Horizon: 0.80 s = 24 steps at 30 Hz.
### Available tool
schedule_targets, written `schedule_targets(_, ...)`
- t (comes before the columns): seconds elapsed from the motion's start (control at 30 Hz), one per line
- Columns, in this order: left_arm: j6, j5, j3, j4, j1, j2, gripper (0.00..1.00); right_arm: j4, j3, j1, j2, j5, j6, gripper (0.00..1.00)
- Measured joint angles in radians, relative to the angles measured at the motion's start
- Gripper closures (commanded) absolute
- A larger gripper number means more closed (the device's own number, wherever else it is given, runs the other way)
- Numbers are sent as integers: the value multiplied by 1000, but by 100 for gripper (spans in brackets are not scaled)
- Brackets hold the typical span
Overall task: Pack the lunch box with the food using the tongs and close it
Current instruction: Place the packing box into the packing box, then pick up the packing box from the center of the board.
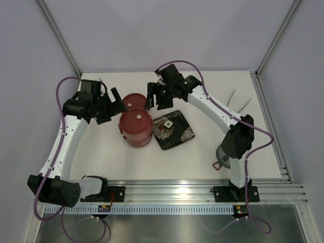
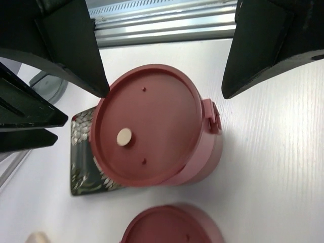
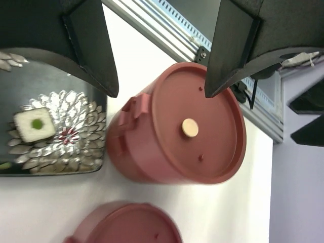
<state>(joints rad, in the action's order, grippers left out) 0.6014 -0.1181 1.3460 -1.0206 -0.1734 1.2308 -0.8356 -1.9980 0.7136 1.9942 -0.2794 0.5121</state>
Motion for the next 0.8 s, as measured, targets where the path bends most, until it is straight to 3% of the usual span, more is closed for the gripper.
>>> schedule_targets(0.13,2,-26,51,33,77,33,13,-1,-5,-66,-18,2,0,24)
schedule_targets(0.33,17,-55,127,126,146,229,17,-3,-14,-192,-9,-24,12,25)
schedule_targets(0.57,48,-156,46,262,203,364,17,-31,-211,-236,167,-71,19,25)
schedule_targets(0.8,53,-226,31,360,234,503,15,-40,-286,-229,328,-118,41,25)
